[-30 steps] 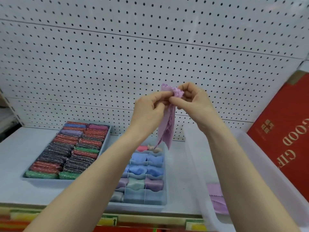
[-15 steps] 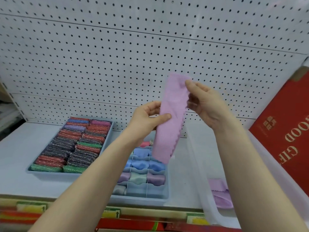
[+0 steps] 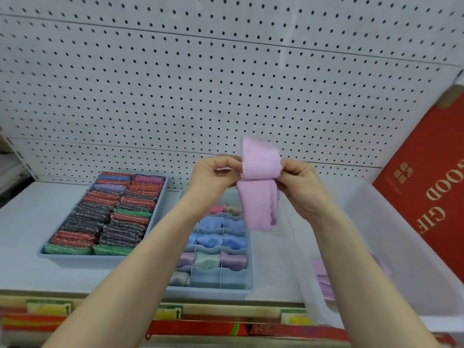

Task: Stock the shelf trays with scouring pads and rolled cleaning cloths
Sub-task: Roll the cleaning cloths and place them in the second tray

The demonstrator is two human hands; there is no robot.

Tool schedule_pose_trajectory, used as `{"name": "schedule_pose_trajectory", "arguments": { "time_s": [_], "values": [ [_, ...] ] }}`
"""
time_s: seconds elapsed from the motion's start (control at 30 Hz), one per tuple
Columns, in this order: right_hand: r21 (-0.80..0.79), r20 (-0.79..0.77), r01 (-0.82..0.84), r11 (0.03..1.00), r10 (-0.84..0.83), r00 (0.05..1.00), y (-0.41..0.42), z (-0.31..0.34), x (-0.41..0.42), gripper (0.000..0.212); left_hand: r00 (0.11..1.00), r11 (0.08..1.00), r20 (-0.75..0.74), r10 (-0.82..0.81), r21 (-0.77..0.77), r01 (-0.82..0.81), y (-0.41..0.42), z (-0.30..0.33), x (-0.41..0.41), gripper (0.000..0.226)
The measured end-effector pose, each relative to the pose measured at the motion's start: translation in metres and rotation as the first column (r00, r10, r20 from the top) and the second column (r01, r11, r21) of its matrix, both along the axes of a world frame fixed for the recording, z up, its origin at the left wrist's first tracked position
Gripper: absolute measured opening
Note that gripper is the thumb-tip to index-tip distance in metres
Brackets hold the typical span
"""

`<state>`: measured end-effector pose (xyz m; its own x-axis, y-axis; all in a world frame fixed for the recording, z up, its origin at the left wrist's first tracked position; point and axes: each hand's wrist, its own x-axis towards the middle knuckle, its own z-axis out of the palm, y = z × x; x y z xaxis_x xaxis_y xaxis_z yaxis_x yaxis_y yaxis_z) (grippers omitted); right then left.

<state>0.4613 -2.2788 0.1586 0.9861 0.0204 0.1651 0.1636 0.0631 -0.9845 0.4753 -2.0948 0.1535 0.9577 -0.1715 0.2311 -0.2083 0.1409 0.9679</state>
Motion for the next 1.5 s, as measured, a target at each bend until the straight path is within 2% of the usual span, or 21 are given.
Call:
{"name": "schedule_pose_trajectory", "arguments": {
  "time_s": [0.1, 0.2, 0.27, 0.3, 0.4, 0.53, 0.57, 0.63, 0.67, 0.73, 0.8, 0.9, 0.97, 1.03, 1.07, 1.13, 1.2, 1.33, 1.5],
  "values": [
    [-0.032, 0.135, -0.071, 0.997, 0.075, 0.988, -0.002, 0.015, -0.004, 0.042, 0.993, 0.999, 0.116, 0.008, -0.034, -0.004, 0.003, 0.009, 0.002, 0.053],
    [0.103, 0.130, -0.159, 0.982, 0.146, 0.981, -0.002, 0.018, -0.006, 0.051, 0.989, 0.998, 0.146, 0.033, -0.062, -0.024, 0.008, 0.016, 0.004, 0.051],
    [0.143, 0.077, -0.184, 0.972, 0.175, 0.982, 0.002, 0.014, -0.007, 0.031, 0.987, 0.996, 0.151, 0.047, -0.079, -0.036, 0.010, 0.018, 0.005, 0.048],
    [0.121, 0.047, -0.182, 0.976, 0.177, 0.983, 0.004, 0.012, -0.007, 0.026, 0.987, 0.996, 0.154, 0.048, -0.087, -0.035, 0.011, 0.019, 0.005, 0.049],
    [-0.031, -0.017, -0.186, 0.982, 0.186, 0.982, 0.011, 0.006, -0.007, 0.030, 0.979, 0.995, 0.194, 0.056, -0.092, -0.039, 0.012, 0.021, 0.006, 0.054],
    [-0.059, -0.055, -0.144, 0.988, 0.141, 0.989, 0.016, 0.009, -0.006, 0.025, 0.959, 0.994, 0.263, 0.107, -0.051, -0.097, 0.014, 0.021, 0.005, 0.054],
    [-0.048, -0.056, -0.118, 0.992, 0.115, 0.992, 0.017, 0.010, -0.005, 0.022, 0.967, 0.993, 0.230, 0.110, -0.072, -0.096, 0.014, 0.021, 0.004, 0.049],
    [-0.028, -0.049, -0.044, 0.999, 0.043, 0.998, 0.019, 0.011, -0.004, 0.013, 0.997, 0.990, 0.062, 0.035, -0.135, -0.026, 0.010, 0.019, -0.001, 0.034],
    [-0.015, -0.045, -0.013, 1.000, 0.013, 0.999, 0.020, 0.011, -0.003, 0.011, 1.000, 0.992, -0.015, -0.010, -0.124, 0.008, 0.010, 0.016, -0.004, 0.029],
    [-0.001, -0.042, 0.014, 1.000, -0.014, 0.999, 0.021, 0.011, -0.002, 0.013, 0.994, 0.999, -0.103, -0.039, 0.000, 0.039, 0.009, 0.005, -0.007, 0.032],
    [-0.018, -0.038, 0.022, 1.000, -0.023, 0.999, 0.023, 0.011, 0.000, 0.023, 0.986, 0.998, -0.163, -0.028, 0.048, 0.037, 0.009, -0.004, -0.008, 0.030],
    [-0.059, -0.002, -0.097, 0.994, 0.097, 0.995, 0.017, 0.009, -0.005, 0.054, 0.957, 0.997, -0.291, -0.015, -0.082, -0.009, 0.009, -0.006, -0.008, 0.017],
    [-0.175, 0.068, -0.210, 0.962, 0.224, 0.972, 0.012, 0.002, -0.007, 0.063, 0.936, 0.987, -0.352, -0.022, -0.155, -0.035, 0.010, -0.005, -0.006, 0.016],
    [-0.275, 0.095, -0.247, 0.929, 0.282, 0.955, 0.013, -0.004, -0.009, 0.053, 0.925, 0.981, -0.378, -0.037, -0.189, -0.038, 0.011, -0.005, -0.004, 0.016],
    [-0.274, 0.093, -0.236, 0.932, 0.270, 0.958, 0.016, -0.005, -0.009, 0.043, 0.923, 0.980, -0.383, -0.040, -0.196, -0.039, 0.011, -0.005, -0.004, 0.017],
    [-0.199, 0.087, -0.177, 0.964, 0.197, 0.976, 0.021, -0.006, -0.009, 0.023, 0.923, 0.976, -0.384, -0.033, -0.210, -0.052, 0.012, -0.006, -0.003, 0.023],
    [-0.143, 0.069, -0.109, 0.984, 0.119, 0.990, 0.023, -0.007, -0.007, 0.013, 0.932, 0.977, -0.362, -0.021, -0.204, -0.057, 0.013, -0.008, -0.003, 0.027],
    [-0.112, -0.017, -0.020, 0.993, 0.018, 1.000, 0.025, -0.011, -0.001, 0.008, 0.959, 0.992, -0.277, -0.062, -0.126, 0.027, 0.013, -0.015, -0.006, 0.028],
    [-0.022, -0.042, 0.123, 0.992, -0.124, 0.991, 0.032, -0.013, 0.002, 0.009, 0.959, 0.989, -0.260, -0.112, -0.123, 0.082, 0.015, -0.020, -0.005, 0.027]
  ]
}}
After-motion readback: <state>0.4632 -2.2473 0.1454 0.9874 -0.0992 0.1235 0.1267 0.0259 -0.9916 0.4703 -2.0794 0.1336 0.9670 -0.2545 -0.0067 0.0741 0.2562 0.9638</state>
